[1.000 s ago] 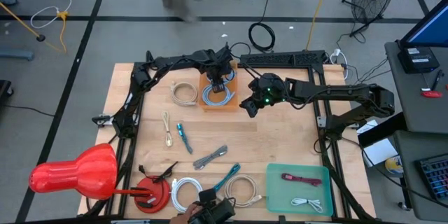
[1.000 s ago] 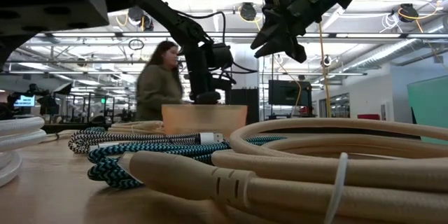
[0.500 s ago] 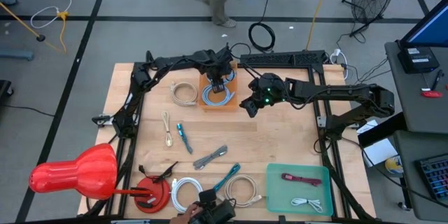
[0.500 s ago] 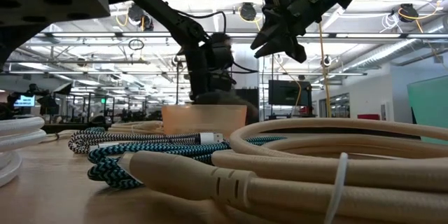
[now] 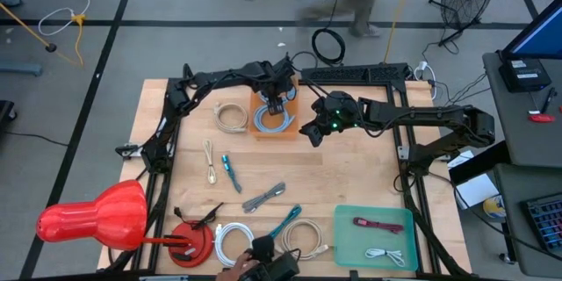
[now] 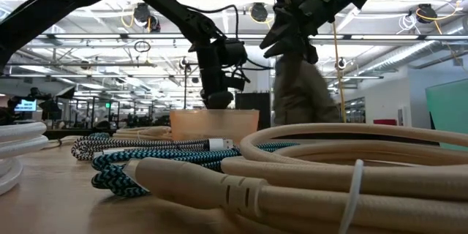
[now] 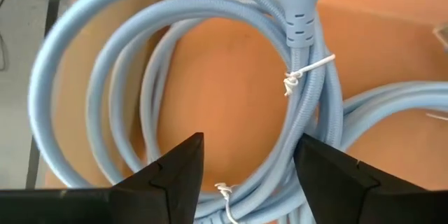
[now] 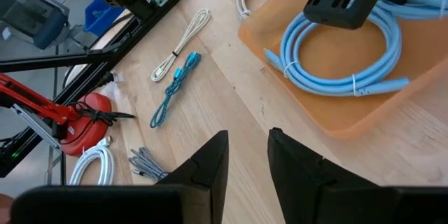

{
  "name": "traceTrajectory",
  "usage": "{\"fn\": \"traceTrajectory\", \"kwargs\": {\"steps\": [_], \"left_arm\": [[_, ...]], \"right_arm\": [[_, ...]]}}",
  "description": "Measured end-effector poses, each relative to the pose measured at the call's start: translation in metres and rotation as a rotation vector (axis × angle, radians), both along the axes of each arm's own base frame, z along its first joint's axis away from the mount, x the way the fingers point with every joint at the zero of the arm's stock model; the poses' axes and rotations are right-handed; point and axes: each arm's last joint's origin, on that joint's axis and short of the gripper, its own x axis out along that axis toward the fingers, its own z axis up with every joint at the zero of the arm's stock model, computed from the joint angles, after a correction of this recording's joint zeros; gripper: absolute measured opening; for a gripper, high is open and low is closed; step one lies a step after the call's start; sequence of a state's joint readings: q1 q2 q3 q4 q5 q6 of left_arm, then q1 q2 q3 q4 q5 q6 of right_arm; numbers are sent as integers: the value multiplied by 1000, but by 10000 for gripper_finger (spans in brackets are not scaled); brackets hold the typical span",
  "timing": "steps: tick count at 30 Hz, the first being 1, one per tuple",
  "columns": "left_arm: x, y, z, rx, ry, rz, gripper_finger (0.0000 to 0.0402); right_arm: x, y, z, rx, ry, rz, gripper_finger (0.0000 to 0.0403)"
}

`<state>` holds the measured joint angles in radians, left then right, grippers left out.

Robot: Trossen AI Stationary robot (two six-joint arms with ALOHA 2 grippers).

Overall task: Pick & Place USB Port
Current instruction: Put the blue usb cable into the orange bin

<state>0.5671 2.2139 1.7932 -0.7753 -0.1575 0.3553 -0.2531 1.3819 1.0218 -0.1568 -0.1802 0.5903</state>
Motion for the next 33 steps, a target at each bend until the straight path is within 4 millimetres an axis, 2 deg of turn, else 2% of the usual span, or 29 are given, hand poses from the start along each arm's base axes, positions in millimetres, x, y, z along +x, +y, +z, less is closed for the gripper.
{"fn": "traceTrajectory", "kwargs": {"steps": [24,33], "left_arm": [[-1,2,3,-9,-3,10,226],[-13,6,1,-93,37,62,226]], "right_arm": [[1,4,0,3,3,16,91],[1,4,0,0,-6,17,91]]}}
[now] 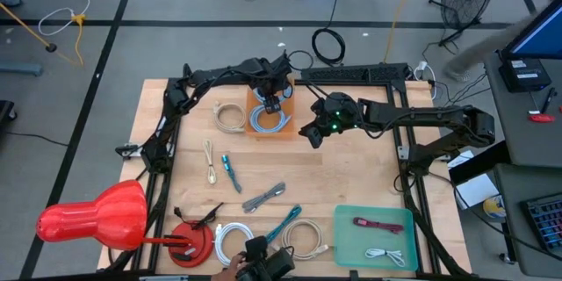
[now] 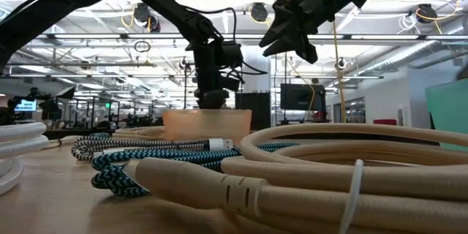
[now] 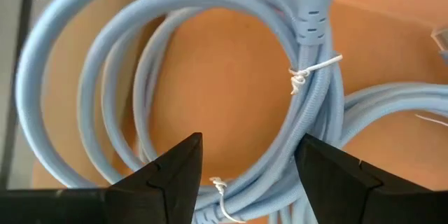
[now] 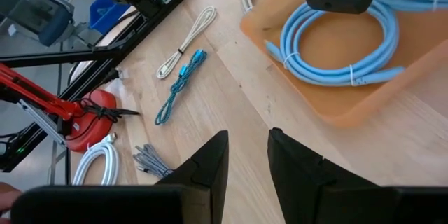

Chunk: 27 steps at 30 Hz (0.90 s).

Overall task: Pick & Place USB Port
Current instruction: Put the blue usb cable into the orange bin

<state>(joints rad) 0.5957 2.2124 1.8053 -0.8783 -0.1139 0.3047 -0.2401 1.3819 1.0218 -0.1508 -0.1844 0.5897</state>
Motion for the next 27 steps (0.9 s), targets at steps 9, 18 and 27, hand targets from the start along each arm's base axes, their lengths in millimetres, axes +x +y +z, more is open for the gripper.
{"fn": "traceTrajectory", "kwargs": {"steps": [9,18,27], "left_arm": [[-9,3,-2,-66,31,38,226],[-13,0,-3,-121,51,65,226],[-15,-2,-2,-138,69,79,225]], "right_arm": [[0,0,0,-4,-5,1,91],[1,0,1,-7,-12,-1,91],[1,0,1,-8,-12,-2,91]]}}
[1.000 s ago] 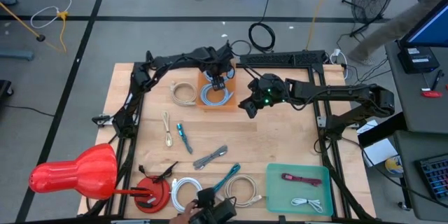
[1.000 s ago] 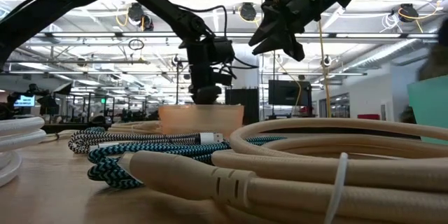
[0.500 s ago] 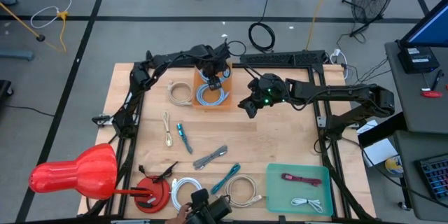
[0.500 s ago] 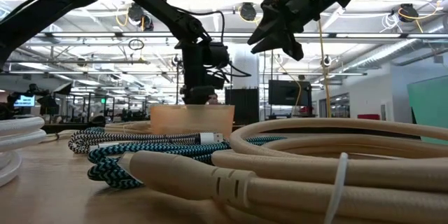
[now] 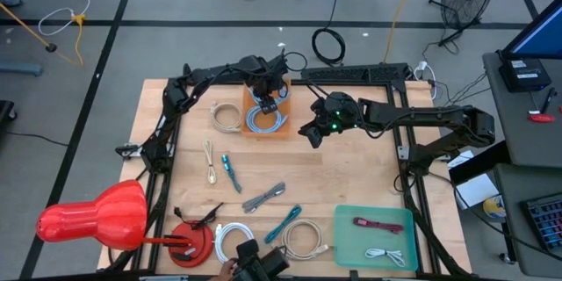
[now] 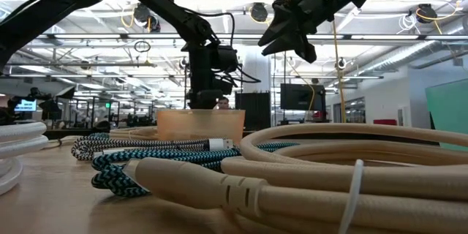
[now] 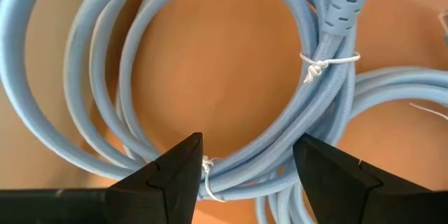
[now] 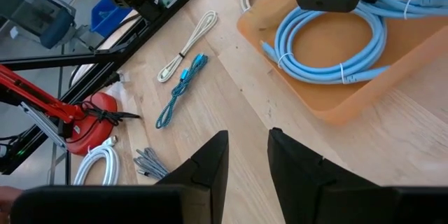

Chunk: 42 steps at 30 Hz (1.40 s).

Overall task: Pick & Place USB Port
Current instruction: Put the blue usb cable into the orange bin

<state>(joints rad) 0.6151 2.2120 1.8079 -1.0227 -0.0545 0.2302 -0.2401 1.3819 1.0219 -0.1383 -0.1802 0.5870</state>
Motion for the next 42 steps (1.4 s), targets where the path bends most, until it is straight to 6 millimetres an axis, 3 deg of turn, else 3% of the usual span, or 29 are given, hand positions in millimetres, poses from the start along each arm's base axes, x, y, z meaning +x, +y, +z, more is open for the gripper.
{"fn": "traceTrajectory", "kwargs": {"steps": [14,19,21,24,26,35,42], "left_arm": [[10,20,61,124,-131,54,225],[7,30,64,156,-166,101,203],[3,39,64,163,-197,163,159],[-9,54,65,109,-254,247,51],[-19,66,65,60,-297,306,17],[-47,92,64,-49,-367,435,2],[-33,72,51,-99,-325,345,1]], "right_arm": [[0,0,1,0,-8,-2,91],[0,0,1,2,-8,1,91],[1,2,1,1,-8,6,91],[1,2,1,2,-8,9,91],[1,2,1,2,-8,9,91],[1,4,1,0,-7,17,91],[1,4,1,-3,-7,19,91]]}}
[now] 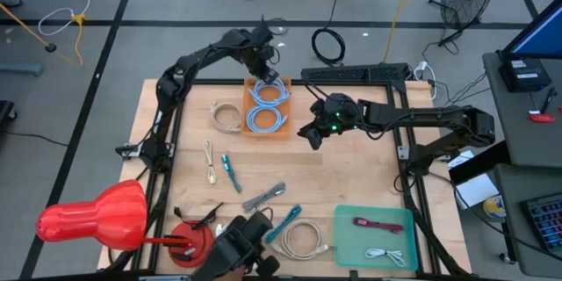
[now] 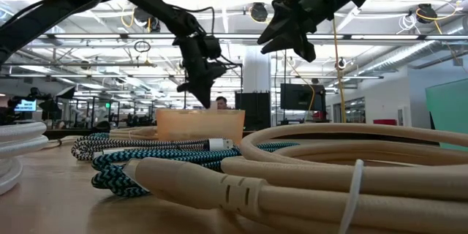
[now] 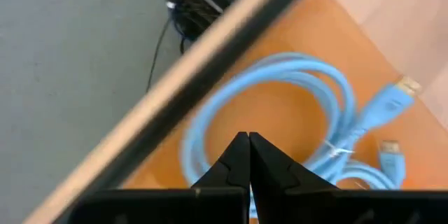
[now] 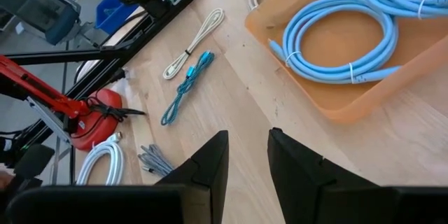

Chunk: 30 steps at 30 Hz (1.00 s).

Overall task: Pick & Place USB Port
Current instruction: Put the blue usb cable into the orange bin

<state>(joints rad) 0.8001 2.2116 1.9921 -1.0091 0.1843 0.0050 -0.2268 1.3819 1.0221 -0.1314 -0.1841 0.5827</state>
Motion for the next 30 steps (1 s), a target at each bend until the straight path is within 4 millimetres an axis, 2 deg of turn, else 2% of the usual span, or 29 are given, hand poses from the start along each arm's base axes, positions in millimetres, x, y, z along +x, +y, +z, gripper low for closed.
{"fn": "traceTrajectory", "kwargs": {"steps": [5,8,17,20,30], "left_arm": [[9,-8,-2,111,89,-25,1],[10,-8,-4,119,103,-22,0],[11,-5,-42,40,217,-46,0],[13,-5,-41,44,207,-48,0],[12,-6,-21,16,206,-79,0]], "right_arm": [[0,0,0,0,0,0,91],[0,2,0,-1,0,7,91],[1,4,-1,-1,6,9,91],[0,4,-1,3,11,8,91],[0,2,-1,-9,11,-15,91]]}}
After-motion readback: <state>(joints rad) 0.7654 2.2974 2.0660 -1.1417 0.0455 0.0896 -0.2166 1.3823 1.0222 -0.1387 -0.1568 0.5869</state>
